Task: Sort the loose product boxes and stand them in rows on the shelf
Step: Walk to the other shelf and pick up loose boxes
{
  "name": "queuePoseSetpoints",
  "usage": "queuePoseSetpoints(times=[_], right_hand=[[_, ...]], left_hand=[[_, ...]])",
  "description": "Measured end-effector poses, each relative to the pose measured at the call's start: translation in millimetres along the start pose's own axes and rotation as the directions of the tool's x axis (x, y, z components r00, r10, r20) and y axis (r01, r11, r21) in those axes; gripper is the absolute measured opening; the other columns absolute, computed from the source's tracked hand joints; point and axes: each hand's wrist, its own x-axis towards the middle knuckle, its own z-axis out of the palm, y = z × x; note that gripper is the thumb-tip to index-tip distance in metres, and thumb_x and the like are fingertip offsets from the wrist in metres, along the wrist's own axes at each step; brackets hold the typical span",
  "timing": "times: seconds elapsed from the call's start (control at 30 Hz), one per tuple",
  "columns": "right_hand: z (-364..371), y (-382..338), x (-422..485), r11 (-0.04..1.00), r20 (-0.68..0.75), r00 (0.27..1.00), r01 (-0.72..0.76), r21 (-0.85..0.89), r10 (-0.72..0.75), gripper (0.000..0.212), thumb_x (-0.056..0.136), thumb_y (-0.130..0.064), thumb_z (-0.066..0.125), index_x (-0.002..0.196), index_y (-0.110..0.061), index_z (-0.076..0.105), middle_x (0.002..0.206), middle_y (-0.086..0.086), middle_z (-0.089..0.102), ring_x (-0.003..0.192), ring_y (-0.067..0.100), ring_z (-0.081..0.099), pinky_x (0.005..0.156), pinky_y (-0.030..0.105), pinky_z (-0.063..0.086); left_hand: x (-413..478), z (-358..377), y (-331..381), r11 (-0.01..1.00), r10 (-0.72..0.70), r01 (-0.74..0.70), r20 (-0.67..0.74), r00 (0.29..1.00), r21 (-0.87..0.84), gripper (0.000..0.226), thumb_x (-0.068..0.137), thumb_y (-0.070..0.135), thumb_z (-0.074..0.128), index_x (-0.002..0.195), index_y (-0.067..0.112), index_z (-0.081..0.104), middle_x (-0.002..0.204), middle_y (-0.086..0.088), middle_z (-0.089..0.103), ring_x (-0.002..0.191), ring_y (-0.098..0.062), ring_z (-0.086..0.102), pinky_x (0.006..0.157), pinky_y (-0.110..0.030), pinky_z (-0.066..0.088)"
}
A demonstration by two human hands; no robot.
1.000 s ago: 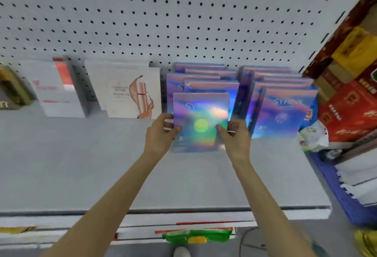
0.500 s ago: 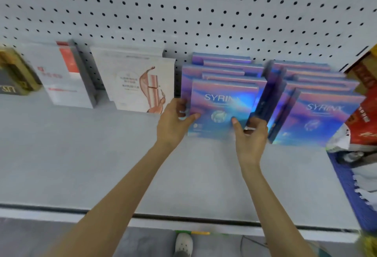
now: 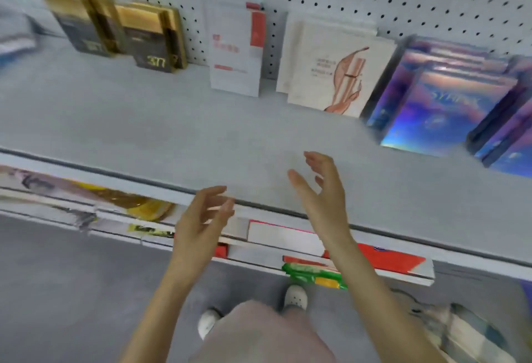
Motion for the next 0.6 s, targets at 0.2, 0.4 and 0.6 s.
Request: queuePoseSetpoints(times=[0.2, 0.4, 0.6], right_hand=[[148.6, -31.1, -87.3, 0.995, 0.32, 0.944, 0.093, -0.039, -0.076, 0.044, 0.088, -0.026, 0.067, 0.127, -0.037, 0.049, 0.126, -0.029, 0.048, 0.12, -0.004, 0.046, 0.103, 0.022, 0.04], [264.8, -50.3, -127.9, 0.959, 0.588, 0.797, 0.256, -0.117, -0.141, 0.053, 0.085, -0.033, 0.07, 0.132, -0.035, 0.044, 0.13, -0.018, 0.046, 0.119, -0.003, 0.046, 0.098, 0.016, 0.045], [371.8, -84.7, -120.3, 0.951, 0.717, 0.683, 0.295, -0.098, -0.138, 0.05, 0.087, -0.037, 0.067, 0.13, -0.04, 0.043, 0.128, -0.022, 0.05, 0.119, -0.001, 0.048, 0.098, 0.022, 0.045]], left_hand=[[-41.8, -172.2, -52.9, 0.99, -0.061, 0.086, -0.208, 0.976, 0.109, 0.029, 0.083, 0.062, 0.053, 0.109, 0.051, 0.059, 0.106, 0.017, 0.069, 0.096, 0.002, 0.064, 0.086, -0.028, 0.051], [-76.5, -271.0, -84.1, 0.986, -0.121, 0.158, -0.442, 0.889, 0.049, 0.033, 0.077, 0.062, 0.05, 0.109, 0.053, 0.054, 0.103, 0.029, 0.065, 0.097, 0.013, 0.059, 0.08, -0.014, 0.045], [-63.7, -355.7, -106.7, 0.988, -0.144, 0.154, -0.589, 0.795, -0.035, 0.025, 0.084, 0.055, 0.053, 0.108, 0.047, 0.058, 0.104, 0.035, 0.063, 0.099, 0.013, 0.059, 0.077, -0.001, 0.042]])
